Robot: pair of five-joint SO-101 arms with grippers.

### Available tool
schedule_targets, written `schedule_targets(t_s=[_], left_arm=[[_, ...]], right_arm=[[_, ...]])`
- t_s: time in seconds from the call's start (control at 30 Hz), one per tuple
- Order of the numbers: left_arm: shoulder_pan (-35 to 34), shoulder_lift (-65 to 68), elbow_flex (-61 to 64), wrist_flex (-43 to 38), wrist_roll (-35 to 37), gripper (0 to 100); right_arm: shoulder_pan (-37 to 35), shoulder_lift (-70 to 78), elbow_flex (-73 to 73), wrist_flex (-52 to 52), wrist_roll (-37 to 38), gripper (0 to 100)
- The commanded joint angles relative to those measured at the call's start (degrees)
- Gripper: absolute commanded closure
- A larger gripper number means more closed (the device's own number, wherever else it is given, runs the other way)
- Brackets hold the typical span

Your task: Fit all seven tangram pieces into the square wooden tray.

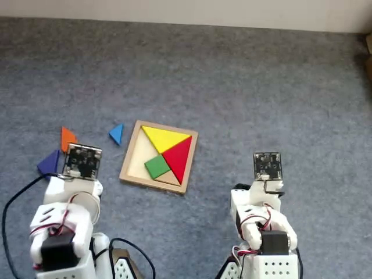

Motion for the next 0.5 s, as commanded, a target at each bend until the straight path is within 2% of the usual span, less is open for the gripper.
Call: schedule_targets(t_s=[0.0,0.13,0.33,0.47], left_arm=[[-1.2,-1.3,-9.5,0.6,-3.3,100],[-1.4,8.7,-16.0,0.7,-3.4,100],[-1.3,36.4,-30.2,1.7,-3.4,98],[-1.4,51.7,-38.2,3.2,-3.2,83]], right_arm=[[0.5,-0.7,5.8,-0.9,0.2,98.0],[0.5,-0.7,5.8,-0.7,0.2,98.0],[0.5,-0.4,5.8,-0.6,0.2,98.0],[0.6,-0.1,5.8,-0.6,0.2,98.0]])
